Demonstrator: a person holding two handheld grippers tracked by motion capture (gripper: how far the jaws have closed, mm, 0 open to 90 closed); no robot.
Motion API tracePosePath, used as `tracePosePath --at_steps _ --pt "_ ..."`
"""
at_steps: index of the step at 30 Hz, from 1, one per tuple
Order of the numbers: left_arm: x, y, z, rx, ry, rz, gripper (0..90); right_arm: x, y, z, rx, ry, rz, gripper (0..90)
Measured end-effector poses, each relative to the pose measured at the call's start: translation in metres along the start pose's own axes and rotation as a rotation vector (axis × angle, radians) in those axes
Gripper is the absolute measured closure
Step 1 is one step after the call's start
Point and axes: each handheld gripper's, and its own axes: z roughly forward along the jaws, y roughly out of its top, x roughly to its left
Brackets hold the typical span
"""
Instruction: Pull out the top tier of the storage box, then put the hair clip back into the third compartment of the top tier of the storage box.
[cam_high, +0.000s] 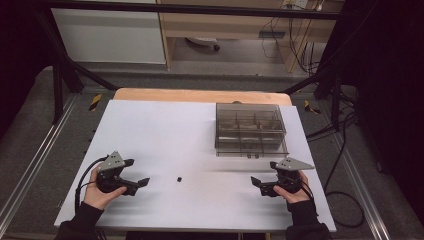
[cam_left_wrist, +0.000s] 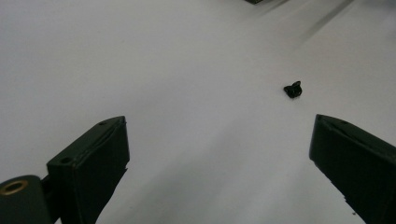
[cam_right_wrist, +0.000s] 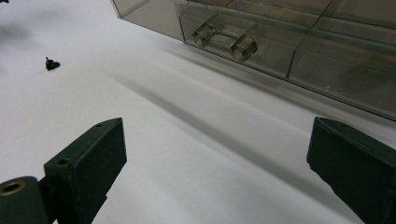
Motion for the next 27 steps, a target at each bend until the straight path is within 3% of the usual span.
tracePosePath --at_steps 27 --pt "-0.02 0.01 0.014 0.027 -0.018 0.013 4.7 -0.003 -0.002 0.0 0.001 0.007 0.002 5.2"
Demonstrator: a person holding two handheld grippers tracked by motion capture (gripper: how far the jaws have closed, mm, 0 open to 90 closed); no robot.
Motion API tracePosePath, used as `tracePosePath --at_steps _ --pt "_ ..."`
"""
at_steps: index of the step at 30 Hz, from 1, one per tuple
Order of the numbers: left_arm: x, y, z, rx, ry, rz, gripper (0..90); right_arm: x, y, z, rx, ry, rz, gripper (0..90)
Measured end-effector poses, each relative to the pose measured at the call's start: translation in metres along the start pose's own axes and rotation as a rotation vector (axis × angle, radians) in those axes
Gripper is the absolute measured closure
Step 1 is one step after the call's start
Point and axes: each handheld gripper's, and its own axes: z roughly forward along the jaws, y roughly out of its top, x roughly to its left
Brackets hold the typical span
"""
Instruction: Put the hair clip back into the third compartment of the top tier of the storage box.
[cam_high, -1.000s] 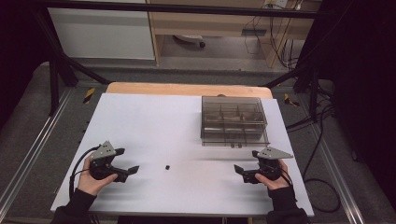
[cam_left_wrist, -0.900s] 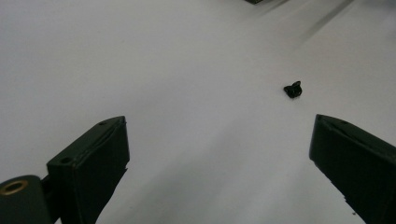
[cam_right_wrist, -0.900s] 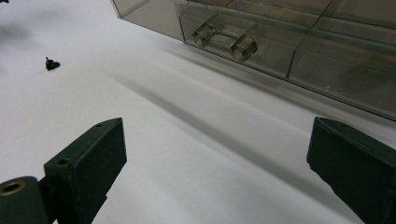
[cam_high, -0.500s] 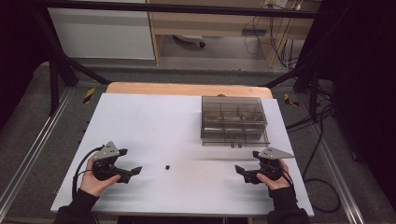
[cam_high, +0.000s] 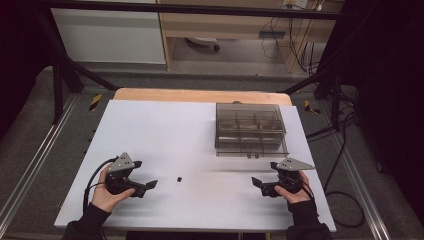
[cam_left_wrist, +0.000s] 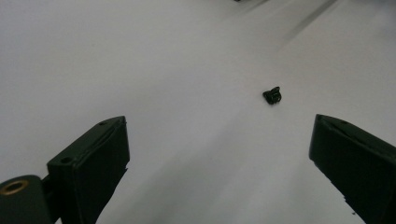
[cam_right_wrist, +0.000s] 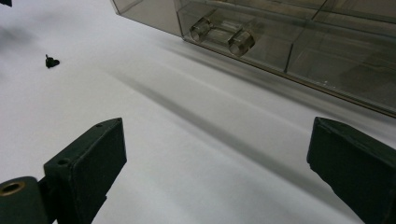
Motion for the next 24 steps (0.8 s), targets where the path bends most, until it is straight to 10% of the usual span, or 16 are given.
tracePosePath --at_steps 24 --pt "-0.024 0.02 0.018 0.011 0.011 0.001 5.7 0.001 0.0 -0.001 -0.008 -0.004 -0.003 5.3"
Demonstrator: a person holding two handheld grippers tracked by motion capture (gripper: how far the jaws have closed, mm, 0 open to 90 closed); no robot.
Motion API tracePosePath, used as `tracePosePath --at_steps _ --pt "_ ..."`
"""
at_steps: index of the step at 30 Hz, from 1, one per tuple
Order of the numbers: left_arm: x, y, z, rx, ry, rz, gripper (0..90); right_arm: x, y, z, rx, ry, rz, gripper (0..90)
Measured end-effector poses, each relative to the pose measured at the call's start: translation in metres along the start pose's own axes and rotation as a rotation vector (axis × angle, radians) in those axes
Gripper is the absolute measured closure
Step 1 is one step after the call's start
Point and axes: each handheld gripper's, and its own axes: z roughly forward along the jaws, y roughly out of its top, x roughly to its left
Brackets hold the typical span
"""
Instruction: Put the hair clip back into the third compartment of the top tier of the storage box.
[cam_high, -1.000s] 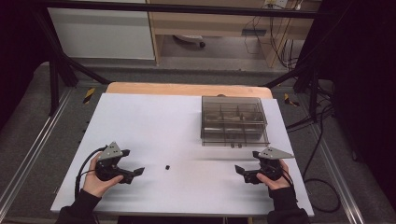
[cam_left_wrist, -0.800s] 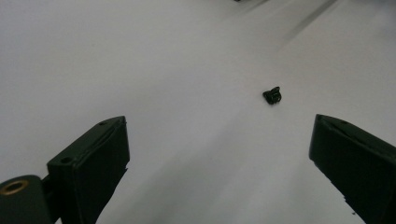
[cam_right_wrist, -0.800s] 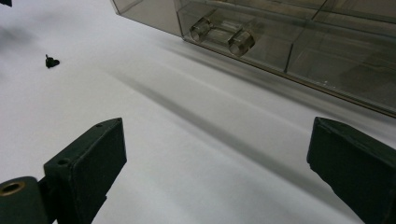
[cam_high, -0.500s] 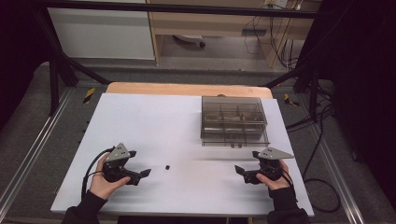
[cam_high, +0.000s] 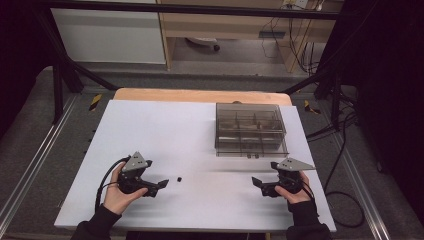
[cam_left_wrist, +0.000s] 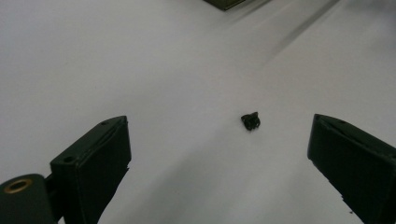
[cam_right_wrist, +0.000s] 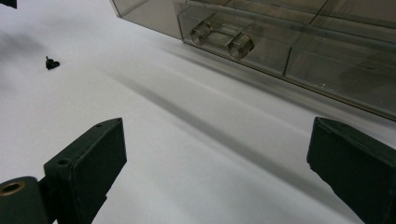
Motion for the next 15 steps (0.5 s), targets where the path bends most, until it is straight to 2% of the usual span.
tracePosePath --at_steps 9,15 --pt "-0.012 0.007 0.012 0.024 -0.005 0.008 6.8 0.001 0.0 0.0 0.0 0.001 -0.004 5.2" --pt "-0.016 0.018 0.024 0.043 -0.004 -0.007 7.4 0.001 0.001 0.0 0.002 0.002 -0.005 5.2"
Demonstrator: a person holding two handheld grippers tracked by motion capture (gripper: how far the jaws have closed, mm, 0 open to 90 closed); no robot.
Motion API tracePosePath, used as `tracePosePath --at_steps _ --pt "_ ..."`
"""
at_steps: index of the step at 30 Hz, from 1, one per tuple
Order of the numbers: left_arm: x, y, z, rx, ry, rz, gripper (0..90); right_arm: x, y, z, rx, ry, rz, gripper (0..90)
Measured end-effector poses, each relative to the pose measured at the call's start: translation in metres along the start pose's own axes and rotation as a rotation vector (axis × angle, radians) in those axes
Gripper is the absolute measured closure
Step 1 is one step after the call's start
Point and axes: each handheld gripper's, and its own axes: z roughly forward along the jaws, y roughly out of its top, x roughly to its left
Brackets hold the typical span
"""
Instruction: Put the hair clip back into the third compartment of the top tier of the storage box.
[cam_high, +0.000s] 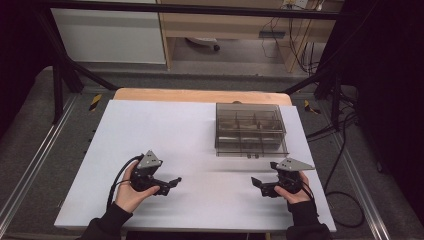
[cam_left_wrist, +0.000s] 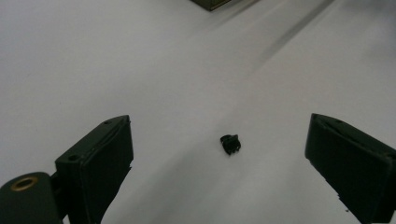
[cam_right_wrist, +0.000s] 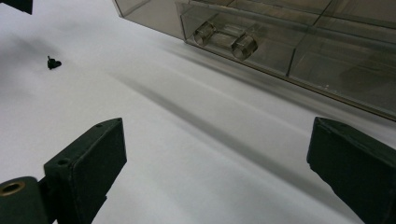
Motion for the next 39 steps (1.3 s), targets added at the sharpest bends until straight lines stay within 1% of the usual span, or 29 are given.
tracePosePath --at_steps 9,11,15,18,20,23,26,30,32,35,37,39 --pt "0.001 0.007 0.018 0.034 -0.008 -0.045 10.5 0.0 0.0 0.0 0.001 0.001 -0.001 5.2" --pt "0.001 0.008 0.021 0.042 -0.001 -0.052 11.3 0.0 0.0 0.0 0.0 0.0 0.0 5.2" --pt "-0.001 0.007 0.024 0.044 -0.007 -0.044 14.7 0.0 0.0 0.0 0.0 0.0 0.0 5.2" --pt "-0.002 0.005 0.026 0.042 -0.017 -0.045 16.7 0.0 0.0 0.0 0.002 -0.001 -0.001 5.2" --pt "-0.004 0.004 0.028 0.055 -0.018 -0.038 19.4 0.0 0.0 0.0 0.004 0.0 -0.002 5.2" --pt "-0.005 0.002 0.031 0.073 -0.025 -0.043 21.4 0.001 0.0 0.0 0.004 0.0 -0.004 5.2" --pt "-0.004 0.001 0.031 0.075 -0.02 -0.053 28.4 0.001 0.0 0.0 0.002 0.001 -0.003 5.2" --pt "-0.005 0.0 0.031 0.087 -0.009 -0.048 33.2 0.0 0.0 0.0 0.003 0.001 -0.001 5.2" --pt "-0.005 -0.001 0.032 0.091 -0.004 -0.053 35.7 0.0 0.0 0.0 0.003 0.001 0.0 5.2" --pt "-0.006 -0.001 0.032 0.089 -0.016 -0.065 40.7 0.0 0.0 0.0 0.003 0.001 0.0 5.2" --pt "-0.006 -0.001 0.032 0.09 -0.013 -0.062 43.2 0.0 0.0 0.0 0.001 0.001 0.001 5.2" --pt "-0.006 -0.001 0.032 0.09 -0.015 -0.071 45.4 0.001 0.0 0.0 0.004 0.001 0.001 5.2"
